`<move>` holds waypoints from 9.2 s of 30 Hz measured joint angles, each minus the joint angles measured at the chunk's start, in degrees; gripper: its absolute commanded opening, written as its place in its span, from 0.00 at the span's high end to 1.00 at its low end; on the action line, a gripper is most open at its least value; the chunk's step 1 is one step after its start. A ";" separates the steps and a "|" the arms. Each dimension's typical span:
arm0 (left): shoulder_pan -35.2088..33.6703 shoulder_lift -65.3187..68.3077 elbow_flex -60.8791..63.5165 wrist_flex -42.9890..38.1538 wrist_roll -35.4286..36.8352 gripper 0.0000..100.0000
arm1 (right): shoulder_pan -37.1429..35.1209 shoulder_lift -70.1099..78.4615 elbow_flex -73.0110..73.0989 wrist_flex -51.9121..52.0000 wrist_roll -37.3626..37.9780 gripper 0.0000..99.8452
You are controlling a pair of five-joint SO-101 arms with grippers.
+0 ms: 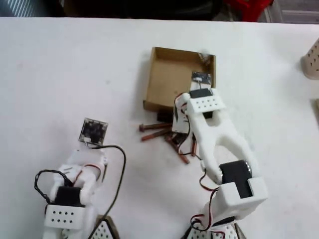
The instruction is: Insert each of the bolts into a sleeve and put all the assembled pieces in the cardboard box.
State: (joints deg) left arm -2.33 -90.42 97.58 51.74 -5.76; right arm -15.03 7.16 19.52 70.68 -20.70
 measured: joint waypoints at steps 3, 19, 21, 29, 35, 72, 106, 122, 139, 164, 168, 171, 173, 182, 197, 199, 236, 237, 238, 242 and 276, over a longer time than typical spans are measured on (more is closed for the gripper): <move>0.00 0.00 0.00 0.00 0.00 0.98 | -1.05 0.00 0.09 0.00 -0.26 0.92; 0.00 0.00 0.00 0.00 0.00 0.98 | -2.29 -0.70 5.01 -6.95 -0.53 0.88; 0.00 0.00 0.00 0.00 0.00 0.98 | -2.64 -0.62 6.33 -6.95 -0.53 0.88; 0.00 0.00 0.00 0.00 0.00 0.98 | -3.69 -0.62 9.14 -11.08 -0.53 0.88; 0.00 0.00 0.00 0.00 0.00 0.98 | -3.60 1.14 9.23 -11.60 -0.53 0.98; 21.45 6.59 -21.01 4.84 23.65 0.98 | 17.85 -17.85 21.80 -4.84 38.95 0.98; 40.18 74.81 -45.54 -15.56 58.20 0.70 | 18.20 -17.85 21.98 -4.84 39.30 0.98; 38.51 91.60 -54.15 -23.12 63.91 0.73 | 18.29 -17.85 21.98 -4.84 39.30 0.98; 38.33 91.60 -54.24 -23.12 58.37 0.93 | 18.29 -17.85 21.98 -4.84 39.30 0.98; 1.49 74.55 -53.89 1.05 41.14 0.92 | 18.29 -17.85 21.98 -4.84 39.30 0.98; 0.88 74.46 -53.45 1.14 41.05 0.92 | 18.20 -17.85 21.98 -4.84 39.30 0.98; 0.79 74.37 -53.45 1.14 41.05 0.92 | 18.29 -17.85 21.98 -4.84 39.30 0.98; 0.79 74.37 -53.45 1.14 41.05 0.91 | 18.29 -17.85 21.98 -4.84 39.30 0.98; 0.79 74.20 -53.45 1.14 40.70 0.71 | 18.29 -17.85 21.98 -4.84 39.30 0.98; 0.79 76.84 -52.04 1.14 40.70 0.82 | 18.29 -17.85 21.98 -4.84 39.30 0.98; 0.79 80.00 -52.92 1.14 40.70 0.86 | 18.29 -17.85 21.98 -4.84 39.30 0.98; -1.67 90.81 -60.84 -2.90 40.70 0.80 | 18.29 -17.85 22.24 -4.84 39.30 0.98; -1.67 90.81 -60.84 -2.90 40.70 0.77 | 18.29 -17.85 22.24 -4.84 39.30 0.98; -1.67 90.81 -60.84 -2.90 40.70 0.75 | 18.29 -17.85 22.24 -4.84 39.30 0.98; -1.76 90.81 -60.84 -2.90 40.70 0.77 | 18.29 -17.85 22.24 -4.84 39.30 0.98; -1.67 98.20 -65.32 -4.48 45.63 0.98 | 18.29 -17.85 22.24 -4.84 39.30 0.98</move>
State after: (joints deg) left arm -4.00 7.78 32.26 47.25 39.87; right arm 3.25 -10.68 41.76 65.85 18.59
